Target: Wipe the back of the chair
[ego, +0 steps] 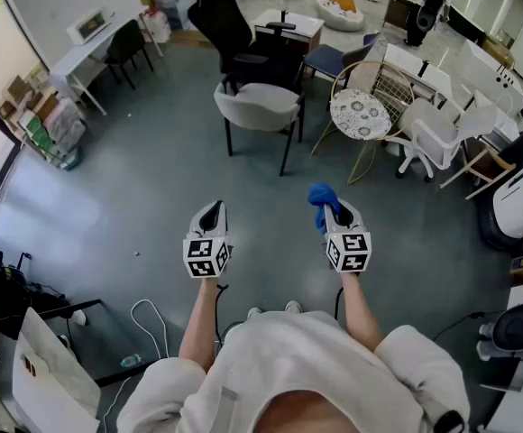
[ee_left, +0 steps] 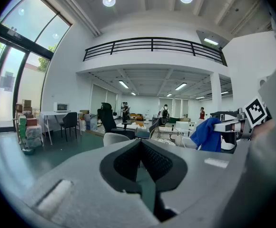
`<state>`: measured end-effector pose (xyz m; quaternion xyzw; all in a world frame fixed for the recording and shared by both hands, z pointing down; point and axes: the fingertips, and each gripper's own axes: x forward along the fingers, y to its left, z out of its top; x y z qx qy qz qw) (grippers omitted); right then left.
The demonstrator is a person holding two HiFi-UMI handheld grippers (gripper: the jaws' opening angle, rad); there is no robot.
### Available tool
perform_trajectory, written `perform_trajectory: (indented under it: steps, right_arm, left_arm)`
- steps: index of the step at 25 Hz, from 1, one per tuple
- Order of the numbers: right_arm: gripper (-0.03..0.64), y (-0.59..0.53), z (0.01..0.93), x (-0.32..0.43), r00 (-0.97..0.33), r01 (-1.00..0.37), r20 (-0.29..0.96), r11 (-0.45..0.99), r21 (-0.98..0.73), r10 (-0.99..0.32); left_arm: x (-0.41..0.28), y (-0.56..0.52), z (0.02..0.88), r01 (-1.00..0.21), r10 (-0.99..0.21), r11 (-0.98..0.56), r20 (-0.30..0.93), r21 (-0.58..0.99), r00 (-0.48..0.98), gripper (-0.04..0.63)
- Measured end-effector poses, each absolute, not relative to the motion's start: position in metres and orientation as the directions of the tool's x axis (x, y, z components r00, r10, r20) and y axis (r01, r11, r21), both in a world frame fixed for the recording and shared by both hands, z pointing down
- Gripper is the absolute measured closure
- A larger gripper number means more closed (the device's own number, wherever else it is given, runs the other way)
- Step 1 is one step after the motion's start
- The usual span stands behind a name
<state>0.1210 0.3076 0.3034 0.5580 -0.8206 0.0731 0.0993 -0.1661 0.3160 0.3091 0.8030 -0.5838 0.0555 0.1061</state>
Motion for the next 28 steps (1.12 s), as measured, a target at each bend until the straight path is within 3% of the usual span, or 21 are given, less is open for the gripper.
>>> perform_trajectory:
  steps: [28]
  right_arm:
    - [0.571, 0.304, 0.311, 0.17, -0.427, -0.899, 0.24, 0.438, -0.007, -0.872]
  left_arm:
    - [-0.103, 0.324, 0.319, -0.96, -0.928, -0.262, 0.248, 0.101, 0.279, 0.591]
